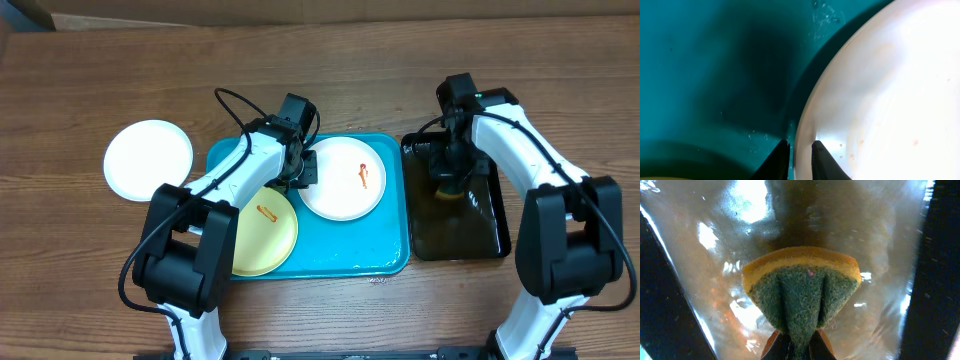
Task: Clean dirty plates on tray and stack at the side
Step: 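Soak the sponge in basin water with right gripper, then carry sponge over held plate and scrub its surface with right gripper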
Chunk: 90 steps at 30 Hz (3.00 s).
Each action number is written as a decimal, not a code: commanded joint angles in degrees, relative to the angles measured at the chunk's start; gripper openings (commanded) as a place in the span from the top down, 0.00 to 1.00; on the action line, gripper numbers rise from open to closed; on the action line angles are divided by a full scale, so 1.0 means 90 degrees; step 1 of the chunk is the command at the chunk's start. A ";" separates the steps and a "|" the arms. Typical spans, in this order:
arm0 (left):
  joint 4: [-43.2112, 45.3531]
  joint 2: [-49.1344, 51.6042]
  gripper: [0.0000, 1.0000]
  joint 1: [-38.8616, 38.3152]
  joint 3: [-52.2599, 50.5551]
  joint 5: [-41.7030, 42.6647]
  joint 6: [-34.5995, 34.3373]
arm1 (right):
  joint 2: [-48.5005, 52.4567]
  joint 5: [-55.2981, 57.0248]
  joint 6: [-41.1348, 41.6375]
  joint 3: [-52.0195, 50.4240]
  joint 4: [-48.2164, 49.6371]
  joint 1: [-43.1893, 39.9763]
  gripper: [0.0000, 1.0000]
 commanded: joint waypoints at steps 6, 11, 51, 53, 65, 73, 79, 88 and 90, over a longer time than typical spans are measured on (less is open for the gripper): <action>0.0085 -0.0036 0.96 0.0114 0.0124 0.0306 0.0143 | -0.0520 0.1047 0.0136 0.0143 -0.0265 0.0534 0.96; -0.0163 -0.0036 0.95 0.0053 0.0124 0.0699 0.0124 | -0.0520 0.1498 0.0379 0.0143 -0.0345 0.0821 0.96; -0.0034 -0.0036 0.94 0.0228 0.0124 0.0435 -0.0102 | -0.0549 -0.1212 0.0369 0.1540 -0.0029 0.1440 0.96; -0.0034 -0.0036 0.94 0.0228 0.0124 0.0435 -0.0100 | -0.0500 -0.0755 0.0359 0.1496 0.0063 0.1649 0.96; -0.0058 -0.0036 0.94 0.0228 0.0124 0.0435 -0.0097 | 0.0328 0.1005 0.0265 0.1365 0.0605 0.2278 0.96; -0.0058 -0.0036 0.94 0.0236 0.0124 0.0435 -0.0097 | 0.0988 0.0996 0.0270 0.1362 0.0741 0.2280 0.96; -0.0056 -0.0036 0.94 0.0233 0.0124 0.0435 -0.0095 | 0.1316 0.0544 0.0272 0.1338 0.0772 0.2280 0.96; -0.0058 -0.0036 0.95 0.0236 0.0124 0.0435 -0.0095 | 0.1911 -0.0126 0.0270 0.1336 0.0780 0.2280 0.95; -0.0056 -0.0036 0.94 0.0228 0.0124 0.0437 -0.0097 | 0.1950 -0.0274 0.0265 0.1336 0.0767 0.2280 0.95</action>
